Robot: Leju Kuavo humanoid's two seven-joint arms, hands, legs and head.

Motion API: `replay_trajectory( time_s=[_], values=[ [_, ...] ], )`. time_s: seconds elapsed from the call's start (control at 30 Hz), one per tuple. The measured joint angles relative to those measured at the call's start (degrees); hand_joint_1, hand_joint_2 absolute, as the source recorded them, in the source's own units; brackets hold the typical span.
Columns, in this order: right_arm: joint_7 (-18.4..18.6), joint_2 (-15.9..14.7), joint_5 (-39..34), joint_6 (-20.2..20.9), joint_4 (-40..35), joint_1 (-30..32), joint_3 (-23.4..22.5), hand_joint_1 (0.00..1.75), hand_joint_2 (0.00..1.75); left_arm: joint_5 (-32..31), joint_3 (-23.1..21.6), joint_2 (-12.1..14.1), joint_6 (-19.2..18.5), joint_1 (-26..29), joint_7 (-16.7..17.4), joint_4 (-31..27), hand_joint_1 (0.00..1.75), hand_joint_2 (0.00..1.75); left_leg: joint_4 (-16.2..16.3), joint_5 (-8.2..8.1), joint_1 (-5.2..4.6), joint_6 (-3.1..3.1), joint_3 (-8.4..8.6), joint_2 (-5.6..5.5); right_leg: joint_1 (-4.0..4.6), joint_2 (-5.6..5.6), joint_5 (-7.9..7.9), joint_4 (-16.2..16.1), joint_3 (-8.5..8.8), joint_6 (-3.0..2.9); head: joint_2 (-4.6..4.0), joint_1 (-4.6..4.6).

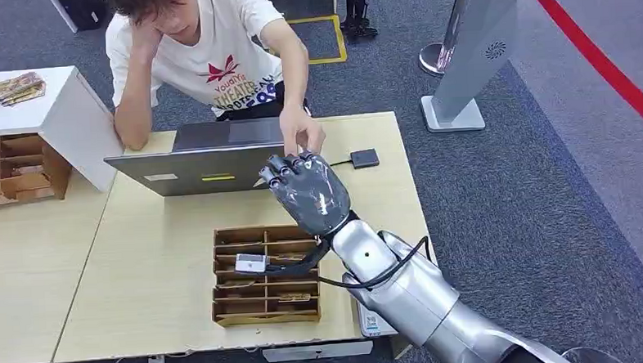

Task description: Pass the card to the sensor for recognition and then transmit it.

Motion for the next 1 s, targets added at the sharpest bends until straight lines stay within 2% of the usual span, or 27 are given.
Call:
replay_trajectory(
  time_s=[0.37, 0.43, 0.5, 0.67, 0.7, 0.83, 1.0],
  values=[
    [-2.1, 0.0, -5.7, 1.5, -0.3, 1.4, -0.2, 1.75, 1.75, 0.3, 0.0, 0.0, 0.0, 0.0, 0.0, 0.0, 0.0, 0.0, 0.0, 0.0, 0.0, 0.0, 0.0, 0.0, 0.0, 0.0, 0.0, 0.0, 0.0, 0.0, 0.0, 0.0],
    [-3.7, 0.0, -10.2, 3.0, -1.0, 2.1, -0.6, 1.75, 1.75, 0.5, 0.0, 0.0, 0.0, 0.0, 0.0, 0.0, 0.0, 0.0, 0.0, 0.0, 0.0, 0.0, 0.0, -0.01, 0.0, 0.0, 0.0, 0.0, 0.0, 0.0, 0.0, -0.02],
    [-5.5, 0.4, -18.4, 5.6, -2.9, 3.7, -1.8, 1.75, 1.75, 1.0, 0.0, 0.0, 0.1, 0.0, 0.0, 0.0, 0.0, 0.0, 0.0, 0.0, 0.0, 0.0, 0.0, -0.01, 0.0, 0.0, 0.0, 0.0, 0.0, 0.0, 0.0, -0.02],
    [-9.8, 1.6, -47.1, 15.4, -13.3, 10.3, -7.6, 1.75, 1.75, 3.1, 0.0, -0.2, 0.8, 0.5, -0.6, 0.0, 0.0, 0.0, 0.0, -0.03, 0.0, 0.0, -0.02, -0.02, 0.0, -0.01, -0.03, 0.0, -0.01, 0.01, 0.0, 0.0],
    [-10.1, 1.7, -50.9, 16.6, -15.9, 11.6, -9.0, 1.75, 1.75, 3.3, 0.0, -0.2, 1.0, 0.7, -0.7, 0.0, 0.0, 0.0, 0.0, -0.04, 0.0, 0.0, -0.02, -0.02, 0.0, -0.01, -0.06, 0.0, -0.01, 0.02, 0.0, 0.02],
    [-10.6, 1.9, -53.1, 17.7, -21.4, 14.3, -12.0, 1.75, 1.75, 3.5, 0.0, -0.2, 1.0, 1.0, -1.0, 0.0, 0.0, 0.0, 0.0, -0.04, 0.0, 0.01, -0.02, -0.01, 0.0, -0.01, -0.06, 0.0, 0.0, 0.03, 0.0, 0.02],
    [-10.6, 1.9, -53.2, 17.9, -24.1, 15.5, -13.3, 1.75, 1.75, 3.5, 0.0, -0.2, 1.0, 1.0, -1.0, 0.0, 0.0, 0.0, 0.0, -0.04, 0.0, 0.0, -0.01, -0.01, 0.0, -0.01, -0.05, 0.0, 0.0, 0.02, 0.0, 0.0]
  ],
)
